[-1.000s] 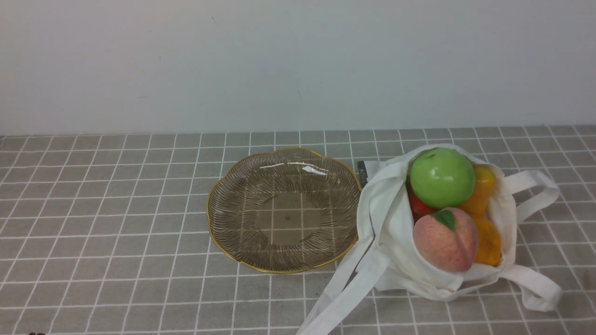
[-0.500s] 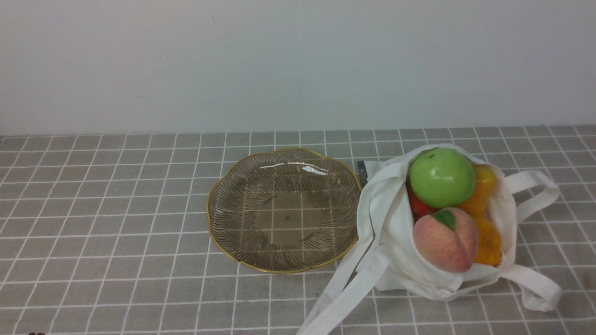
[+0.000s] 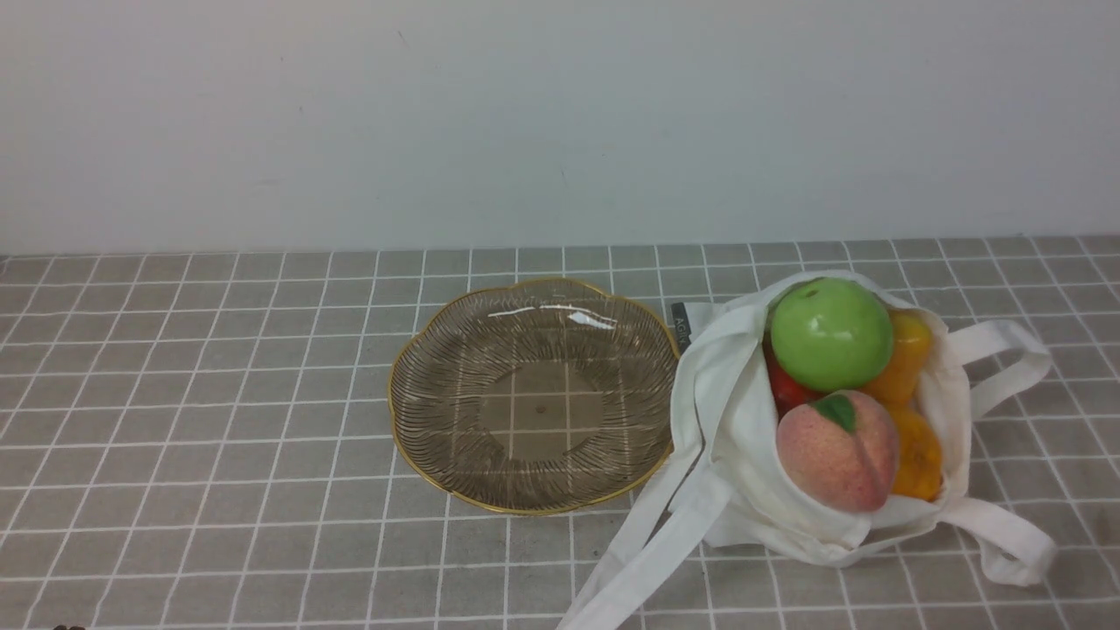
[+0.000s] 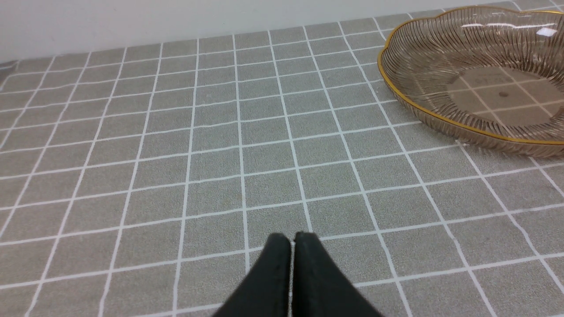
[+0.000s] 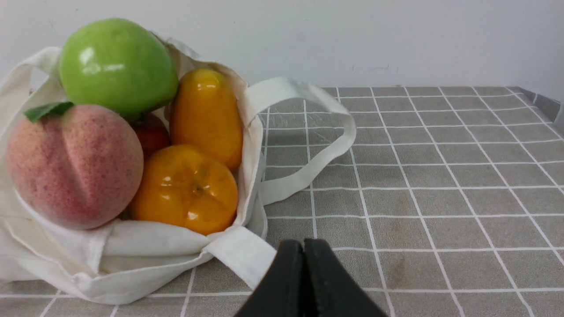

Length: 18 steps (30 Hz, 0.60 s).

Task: Take the fruit out of the bag on the grey coffee tablecloth and place them on the plate.
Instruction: 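Reach into the cloth bag and grasp the peach with the right gripper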

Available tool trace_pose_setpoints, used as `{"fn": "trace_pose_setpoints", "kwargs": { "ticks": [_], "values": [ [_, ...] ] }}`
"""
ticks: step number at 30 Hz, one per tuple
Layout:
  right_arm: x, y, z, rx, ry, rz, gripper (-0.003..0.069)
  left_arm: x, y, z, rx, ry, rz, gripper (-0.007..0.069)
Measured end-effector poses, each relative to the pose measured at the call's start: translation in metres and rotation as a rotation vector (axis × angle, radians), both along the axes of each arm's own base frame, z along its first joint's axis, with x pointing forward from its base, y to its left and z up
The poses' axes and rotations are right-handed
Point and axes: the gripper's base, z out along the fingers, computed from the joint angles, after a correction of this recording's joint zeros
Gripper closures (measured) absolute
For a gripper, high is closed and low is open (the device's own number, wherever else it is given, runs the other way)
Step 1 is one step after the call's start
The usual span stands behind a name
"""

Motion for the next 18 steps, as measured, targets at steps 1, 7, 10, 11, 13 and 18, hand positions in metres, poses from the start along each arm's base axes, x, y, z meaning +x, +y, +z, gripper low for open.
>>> {"fn": "trace_pose_setpoints", "kwargs": {
  "ticks": [1,7,10,11,13,18],
  "values": [
    [0.000,0.000,0.000,0.002,0.000,0.000,0.0675,0.000,0.000,0.000,0.000,0.000,0.000,0.0632],
    [0.001,0.009,0.002,0.637,-0.021,-0.026,0.0675,0.000,0.000,0.000,0.000,0.000,0.000,0.0632],
    [0.000,0.015,0.003,1.022,0.000,-0.036,0.0675,0.000,0.000,0.000,0.000,0.000,0.000,0.0632],
    [0.000,0.016,0.004,1.060,0.000,-0.036,0.0675,0.000,0.000,0.000,0.000,0.000,0.000,0.0632],
    [0.001,0.016,0.005,1.115,-0.006,-0.037,0.0675,0.000,0.000,0.000,0.000,0.000,0.000,0.0632],
    [0.001,0.016,0.007,1.162,-0.018,-0.039,0.0675,0.000,0.000,0.000,0.000,0.000,0.000,0.0632]
  ]
}}
